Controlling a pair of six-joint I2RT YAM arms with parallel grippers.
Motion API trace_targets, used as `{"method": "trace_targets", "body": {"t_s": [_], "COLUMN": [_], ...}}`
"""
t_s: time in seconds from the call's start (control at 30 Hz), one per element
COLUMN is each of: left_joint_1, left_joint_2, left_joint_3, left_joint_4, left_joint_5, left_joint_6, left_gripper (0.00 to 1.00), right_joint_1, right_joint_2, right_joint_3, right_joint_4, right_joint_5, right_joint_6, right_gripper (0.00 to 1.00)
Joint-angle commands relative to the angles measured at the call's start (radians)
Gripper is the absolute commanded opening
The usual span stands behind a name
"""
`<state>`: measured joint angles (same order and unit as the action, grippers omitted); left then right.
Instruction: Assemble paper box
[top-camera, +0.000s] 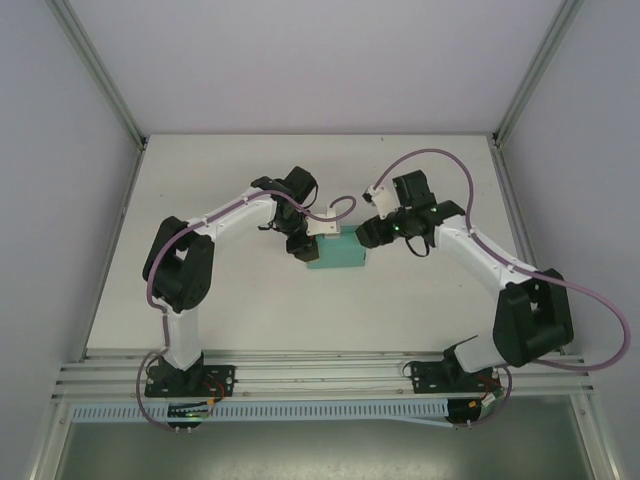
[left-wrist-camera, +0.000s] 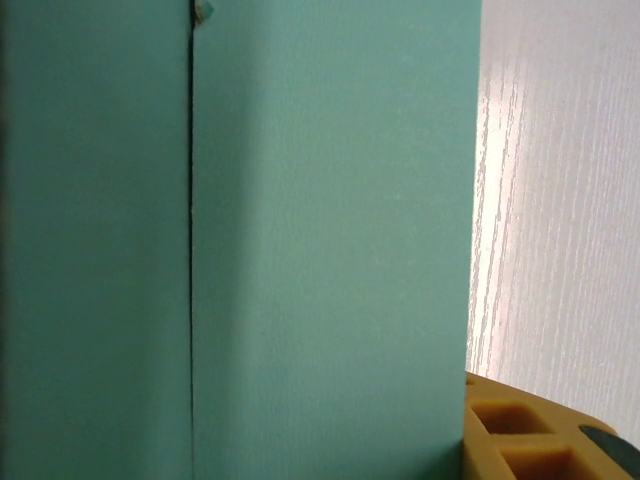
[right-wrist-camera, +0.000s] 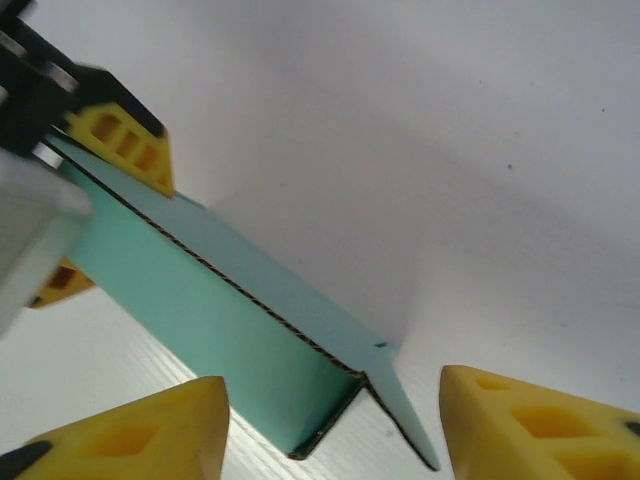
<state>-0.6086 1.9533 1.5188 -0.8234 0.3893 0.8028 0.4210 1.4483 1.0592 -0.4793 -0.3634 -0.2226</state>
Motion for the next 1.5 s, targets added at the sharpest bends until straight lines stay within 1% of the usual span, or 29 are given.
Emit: {"method": "trace_targets", "body": {"t_s": [0.0,0.03,0.2,0.27,0.33,0.4,0.5,0.6,0.73,0.83,0.87,0.93,1.0,1.2,1.37,1.43,1.47], "left_joint_1": [-0.003,-0.003,-0.005,-0.004,-0.004,-0.004,-0.006,-0.003,-0.004,-0.004,-0.004,-0.003,-0.003,-0.004,-0.004,-0.004,-0.004], "left_joint_2": [0.024,0.022,0.030,0.034,0.041,0.048,0.055,0.065,0.060,0.054,0.053,0.051,0.050,0.059,0.061,0.061,0.062], "left_joint_3": [0.017,0.014,0.023,0.026,0.038,0.049,0.065,0.077,0.068,0.059,0.057,0.051,0.051,0.052,0.047,0.049,0.048], "left_joint_4": [-0.034,-0.031,-0.032,-0.028,-0.026,-0.025,-0.025,-0.026,-0.025,-0.015,-0.010,-0.004,0.003,0.007,0.012,0.016,0.022], "left_joint_5": [0.005,0.003,-0.009,-0.012,-0.013,-0.014,-0.023,-0.055,-0.064,-0.062,-0.058,-0.050,-0.049,-0.053,-0.056,-0.059,-0.062], "left_joint_6": [-0.009,-0.006,-0.020,-0.022,-0.034,-0.049,-0.059,-0.068,-0.060,-0.062,-0.061,-0.054,-0.056,-0.059,-0.066,-0.071,-0.077], "left_gripper": [0.39,0.39,0.39,0.39,0.39,0.39,0.39,0.39,0.39,0.39,0.39,0.39,0.39,0.39,0.40,0.42,0.42], "right_joint_1": [0.018,0.021,0.036,0.052,0.075,0.092,0.105,0.106,0.100,0.067,0.062,0.068,0.075,0.105,0.129,0.137,0.159], "right_joint_2": [0.028,0.032,0.036,0.030,0.022,0.013,0.016,0.026,0.064,0.116,0.130,0.147,0.139,0.074,0.034,0.010,0.000], "right_joint_3": [0.060,0.064,0.065,0.071,0.081,0.092,0.128,0.179,0.258,0.291,0.296,0.296,0.272,0.097,-0.038,-0.101,-0.129], "right_joint_4": [-0.084,-0.095,-0.115,-0.109,-0.093,-0.069,-0.070,-0.119,-0.244,-0.309,-0.324,-0.332,-0.297,-0.083,0.056,0.125,0.151], "right_joint_5": [0.059,0.067,0.114,0.117,0.129,0.153,0.122,0.093,0.069,-0.029,-0.042,-0.020,0.003,0.186,0.295,0.353,0.381], "right_joint_6": [-0.028,-0.033,-0.011,0.026,0.083,0.179,0.338,0.460,0.521,0.552,0.548,0.525,0.505,0.418,0.428,0.426,0.423], "right_gripper": [0.46,0.42,0.13,0.04,0.00,0.00,0.00,0.00,0.00,0.00,0.00,0.00,0.00,0.00,0.00,0.00,0.00]}}
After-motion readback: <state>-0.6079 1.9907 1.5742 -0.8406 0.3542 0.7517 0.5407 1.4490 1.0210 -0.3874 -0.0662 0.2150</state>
